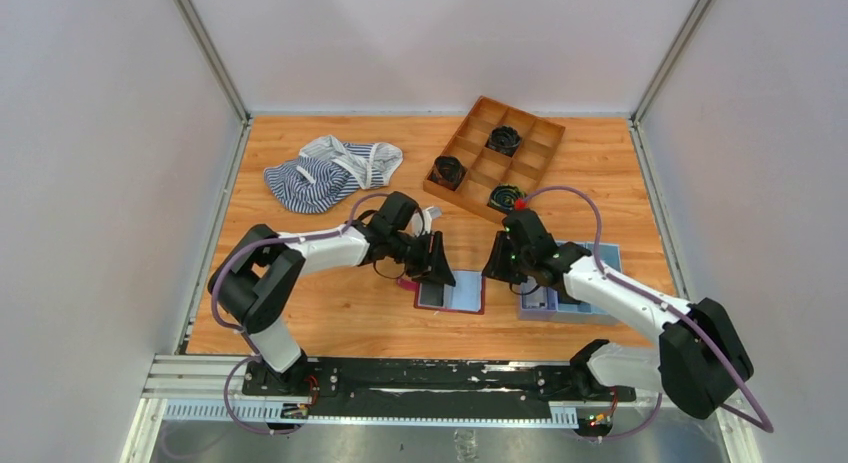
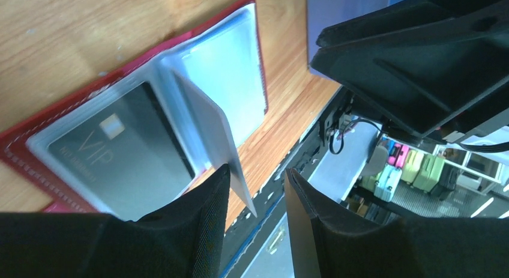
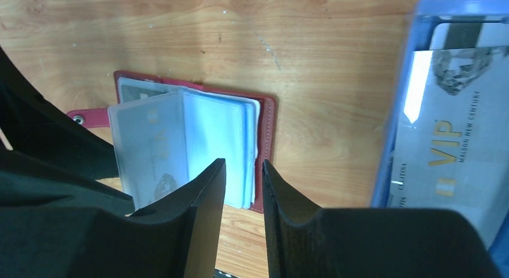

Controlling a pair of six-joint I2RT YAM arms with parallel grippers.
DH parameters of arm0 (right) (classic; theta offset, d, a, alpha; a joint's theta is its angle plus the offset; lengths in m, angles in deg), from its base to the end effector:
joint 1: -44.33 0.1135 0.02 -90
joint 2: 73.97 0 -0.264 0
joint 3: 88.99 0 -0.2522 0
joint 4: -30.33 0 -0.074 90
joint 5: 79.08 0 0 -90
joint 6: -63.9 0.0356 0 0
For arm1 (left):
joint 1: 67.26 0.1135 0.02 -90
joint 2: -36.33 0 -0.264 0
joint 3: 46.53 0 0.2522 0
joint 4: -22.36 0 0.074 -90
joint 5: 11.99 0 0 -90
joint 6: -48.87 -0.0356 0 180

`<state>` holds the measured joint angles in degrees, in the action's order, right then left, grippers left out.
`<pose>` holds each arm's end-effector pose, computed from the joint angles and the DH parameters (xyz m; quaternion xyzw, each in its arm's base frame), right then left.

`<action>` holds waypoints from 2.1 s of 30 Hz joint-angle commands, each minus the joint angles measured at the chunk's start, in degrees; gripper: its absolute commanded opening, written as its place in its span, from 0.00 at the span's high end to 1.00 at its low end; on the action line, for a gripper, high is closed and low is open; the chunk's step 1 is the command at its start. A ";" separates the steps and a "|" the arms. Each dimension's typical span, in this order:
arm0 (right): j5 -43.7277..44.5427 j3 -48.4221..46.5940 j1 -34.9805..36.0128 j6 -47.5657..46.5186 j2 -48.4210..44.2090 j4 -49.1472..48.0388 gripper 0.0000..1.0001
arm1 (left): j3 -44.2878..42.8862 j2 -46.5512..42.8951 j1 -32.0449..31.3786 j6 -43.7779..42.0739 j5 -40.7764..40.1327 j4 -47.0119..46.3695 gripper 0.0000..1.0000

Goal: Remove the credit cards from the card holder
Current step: Remove the credit card from the card holder.

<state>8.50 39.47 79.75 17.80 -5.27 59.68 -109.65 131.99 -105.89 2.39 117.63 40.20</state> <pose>0.1951 0.1406 0.2056 0.0609 0.9267 0.2515 0.2726 0.2384 -0.2196 0.1624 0.0770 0.8892 -0.4499 0.0309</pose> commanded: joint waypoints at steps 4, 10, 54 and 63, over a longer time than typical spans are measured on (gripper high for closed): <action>2.33 -0.47 -2.04 -0.91 -0.88 4.71 0.67 | -5.11 3.49 -2.54 1.97 2.65 -3.01 0.58; 5.48 -0.28 -2.86 -0.25 -4.40 5.23 0.66 | -5.42 3.68 -3.38 2.39 2.54 -3.32 0.58; -10.44 4.72 -0.48 0.20 4.18 -10.91 0.70 | 1.73 4.62 1.45 1.56 -3.85 -3.02 0.57; -11.83 3.18 0.92 -0.29 7.74 -11.94 0.70 | 1.64 4.42 1.40 1.65 -3.84 -3.07 0.57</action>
<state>-3.63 43.51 79.49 17.80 0.00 47.53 -108.28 135.72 -104.47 4.54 113.39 37.88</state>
